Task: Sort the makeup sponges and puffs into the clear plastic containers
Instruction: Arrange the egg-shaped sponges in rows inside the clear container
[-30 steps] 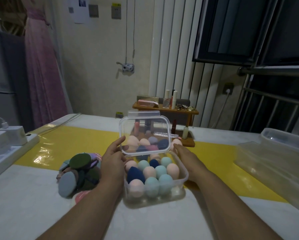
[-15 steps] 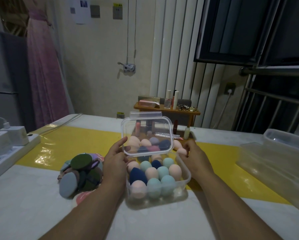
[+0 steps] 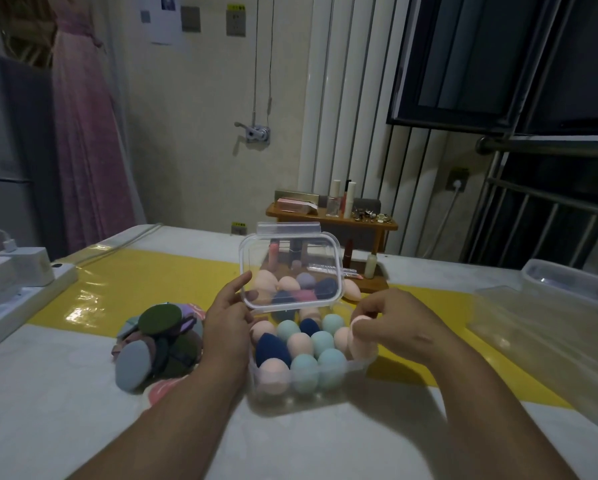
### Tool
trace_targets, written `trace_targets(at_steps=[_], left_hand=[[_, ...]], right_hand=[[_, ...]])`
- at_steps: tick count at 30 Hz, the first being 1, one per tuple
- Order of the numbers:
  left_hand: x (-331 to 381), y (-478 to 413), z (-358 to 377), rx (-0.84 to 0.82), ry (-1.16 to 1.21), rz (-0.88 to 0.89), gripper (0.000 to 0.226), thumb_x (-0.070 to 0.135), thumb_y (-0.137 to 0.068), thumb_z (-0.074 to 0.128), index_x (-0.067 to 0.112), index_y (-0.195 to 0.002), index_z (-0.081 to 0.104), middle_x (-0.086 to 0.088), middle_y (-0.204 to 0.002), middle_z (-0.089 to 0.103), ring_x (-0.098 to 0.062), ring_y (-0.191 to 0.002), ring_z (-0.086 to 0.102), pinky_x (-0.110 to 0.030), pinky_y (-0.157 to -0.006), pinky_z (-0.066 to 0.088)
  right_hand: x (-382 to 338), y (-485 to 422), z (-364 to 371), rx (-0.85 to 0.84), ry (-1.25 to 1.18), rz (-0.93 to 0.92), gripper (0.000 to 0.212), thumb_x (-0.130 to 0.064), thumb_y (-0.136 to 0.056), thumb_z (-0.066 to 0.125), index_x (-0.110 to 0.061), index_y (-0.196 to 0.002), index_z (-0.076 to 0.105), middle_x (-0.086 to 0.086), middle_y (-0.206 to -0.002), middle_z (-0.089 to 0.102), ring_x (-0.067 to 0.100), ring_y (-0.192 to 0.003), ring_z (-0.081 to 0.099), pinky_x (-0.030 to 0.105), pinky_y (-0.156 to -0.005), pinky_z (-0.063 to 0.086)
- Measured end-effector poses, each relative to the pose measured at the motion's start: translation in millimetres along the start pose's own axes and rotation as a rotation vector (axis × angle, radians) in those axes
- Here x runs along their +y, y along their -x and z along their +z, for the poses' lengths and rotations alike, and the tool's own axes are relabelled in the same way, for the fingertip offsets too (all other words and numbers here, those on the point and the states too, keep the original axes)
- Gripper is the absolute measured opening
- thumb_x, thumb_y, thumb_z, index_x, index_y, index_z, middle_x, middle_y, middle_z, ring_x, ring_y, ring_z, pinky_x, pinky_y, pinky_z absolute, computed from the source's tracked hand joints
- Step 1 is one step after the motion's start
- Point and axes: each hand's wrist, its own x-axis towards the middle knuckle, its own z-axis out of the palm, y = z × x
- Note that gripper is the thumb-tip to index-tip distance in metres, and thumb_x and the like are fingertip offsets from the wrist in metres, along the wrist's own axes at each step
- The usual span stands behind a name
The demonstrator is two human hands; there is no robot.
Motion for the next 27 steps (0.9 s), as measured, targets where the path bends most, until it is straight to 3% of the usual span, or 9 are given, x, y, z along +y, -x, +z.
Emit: trace_targets(at_steps=[3, 7, 11, 14, 17, 21, 27], left_hand=[[-4, -5, -2, 0.002, -0.059, 0.021, 0.059, -0.008, -0.094, 0.030, 0.031, -0.118, 0.067, -0.003, -0.114, 0.064, -0.020, -0.094, 0.064, -0.023, -0.059, 0.053], [-8, -8, -4, -0.004, -0.072, 0.029, 0.060, -0.009, -0.093, 0.031, 0.033, -0.117, 0.067, -0.004, -0.117, 0.063, -0.023, -0.097, 0.065, -0.027, -0.064, 0.054], [-9, -10, -4, -0.002, -0.065, 0.028, 0.060, -0.009, -0.093, 0.031, 0.032, -0.117, 0.068, -0.006, -0.119, 0.063, -0.023, -0.098, 0.064, -0.029, -0.066, 0.053], [-8, -8, -4, 0.004, -0.075, 0.028, 0.059, -0.009, -0.094, 0.030, 0.031, -0.118, 0.067, -0.004, -0.116, 0.063, -0.020, -0.094, 0.063, -0.025, -0.061, 0.053], [-5, -4, -3, -0.004, -0.075, 0.032, 0.058, -0.009, -0.095, 0.031, 0.030, -0.120, 0.065, 0.000, -0.112, 0.063, -0.017, -0.092, 0.063, -0.020, -0.056, 0.053], [-4, -2, -2, 0.000, -0.075, 0.038, 0.057, -0.009, -0.094, 0.033, 0.030, -0.120, 0.065, 0.000, -0.110, 0.064, -0.015, -0.088, 0.062, -0.016, -0.050, 0.051], [-4, -2, -1, 0.009, -0.039, 0.029, 0.058, -0.009, -0.093, 0.033, 0.028, -0.121, 0.066, -0.001, -0.110, 0.065, -0.017, -0.087, 0.064, -0.016, -0.049, 0.051]], right_hand=[[-14, 3, 1, -0.082, 0.287, 0.034, 0.014, -0.038, -0.075, 0.062, -0.032, -0.082, 0.073, -0.008, -0.091, 0.066, 0.011, -0.080, 0.058, 0.032, -0.066, 0.051], [-23, 2, 3, -0.144, 0.407, 0.073, 0.018, -0.032, -0.079, 0.067, -0.034, -0.094, 0.076, -0.008, -0.124, 0.064, 0.003, -0.079, 0.051, 0.034, -0.076, 0.055], [-24, 2, 6, -0.156, 0.442, 0.077, 0.027, -0.020, -0.082, 0.070, -0.033, -0.105, 0.076, -0.004, -0.141, 0.055, 0.009, -0.102, 0.054, 0.036, -0.085, 0.056], [-21, -1, 11, -0.134, 0.439, 0.056, 0.025, -0.017, -0.081, 0.073, -0.030, -0.102, 0.077, -0.001, -0.142, 0.055, 0.007, -0.085, 0.051, 0.031, -0.082, 0.055], [-24, -1, 12, -0.150, 0.456, 0.109, 0.028, -0.015, -0.083, 0.074, -0.025, -0.110, 0.076, 0.001, -0.148, 0.049, 0.013, -0.093, 0.059, 0.032, -0.085, 0.055], [-31, 0, 14, -0.180, 0.586, 0.157, 0.034, -0.026, -0.083, 0.074, -0.030, -0.116, 0.071, -0.004, -0.150, 0.045, 0.017, -0.107, 0.061, 0.036, -0.090, 0.055], [-32, -1, 16, -0.167, 0.586, 0.169, 0.031, -0.043, -0.078, 0.077, -0.029, -0.104, 0.073, -0.007, -0.112, 0.068, 0.016, -0.095, 0.064, 0.032, -0.084, 0.056]])
